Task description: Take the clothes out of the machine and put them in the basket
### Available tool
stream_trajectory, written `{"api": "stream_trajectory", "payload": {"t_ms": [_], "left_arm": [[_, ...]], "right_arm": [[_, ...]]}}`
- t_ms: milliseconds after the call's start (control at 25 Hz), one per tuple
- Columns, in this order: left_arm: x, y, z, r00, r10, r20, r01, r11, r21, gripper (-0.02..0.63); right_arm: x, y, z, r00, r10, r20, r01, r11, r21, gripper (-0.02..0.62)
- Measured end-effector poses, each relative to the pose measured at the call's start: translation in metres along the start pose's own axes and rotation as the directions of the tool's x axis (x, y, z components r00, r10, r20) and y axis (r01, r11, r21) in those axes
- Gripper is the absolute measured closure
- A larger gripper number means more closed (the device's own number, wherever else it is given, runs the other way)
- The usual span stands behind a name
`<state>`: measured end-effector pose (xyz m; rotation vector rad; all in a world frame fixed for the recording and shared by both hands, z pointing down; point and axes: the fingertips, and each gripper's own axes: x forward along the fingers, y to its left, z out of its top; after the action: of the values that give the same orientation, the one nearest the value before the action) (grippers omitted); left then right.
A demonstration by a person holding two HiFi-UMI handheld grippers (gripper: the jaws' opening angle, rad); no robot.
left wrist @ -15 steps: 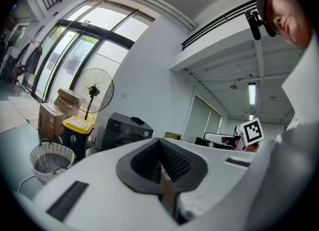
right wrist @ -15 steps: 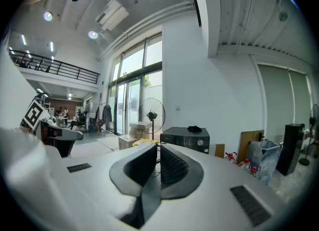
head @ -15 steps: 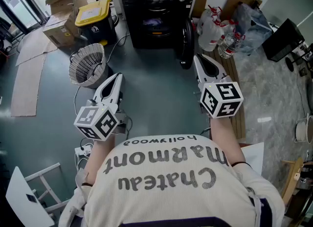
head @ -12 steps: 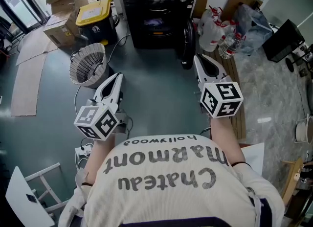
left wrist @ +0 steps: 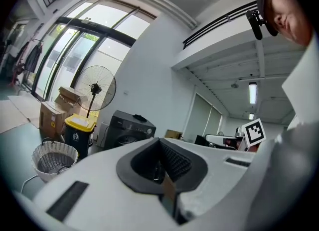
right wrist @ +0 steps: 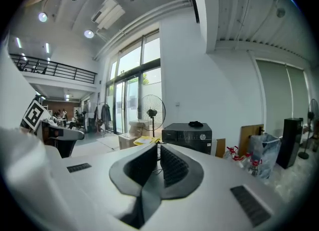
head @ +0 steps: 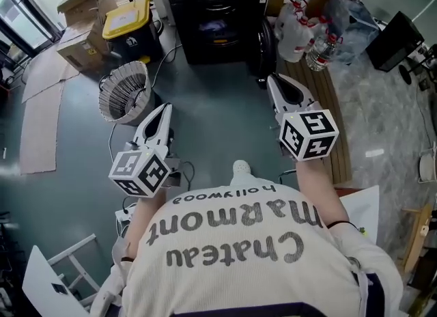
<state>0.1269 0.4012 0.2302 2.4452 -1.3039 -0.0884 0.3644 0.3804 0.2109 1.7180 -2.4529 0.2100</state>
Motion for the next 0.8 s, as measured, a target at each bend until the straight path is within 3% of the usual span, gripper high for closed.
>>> {"api": "stream_trajectory", "payload": {"t_ms": [200,480,800], "left_arm": [[0.003,0.021,-0.008,0.999,0.033,-0.005,-0.033,0.999,-0.031,0.598],[0.03,0.064,0.0,0.991,0.129,-0.014,-0.129,0.991,0.016,0.598],[0.118,0.095,0.032,0.993,0.12,0.003,-0.12,0.993,-0.004,0.598]], "right_arm": [[0.02,-0.009,-0.004,1.0,-0.003,-0.028,0.003,1.0,0.006,0.551],[0.089,-0.005,0.0,0.996,0.069,-0.051,-0.069,0.998,0.003,0.551],[0.182,-0.048,0.025,0.993,0.104,-0.049,-0.105,0.994,-0.013,0.551]]}}
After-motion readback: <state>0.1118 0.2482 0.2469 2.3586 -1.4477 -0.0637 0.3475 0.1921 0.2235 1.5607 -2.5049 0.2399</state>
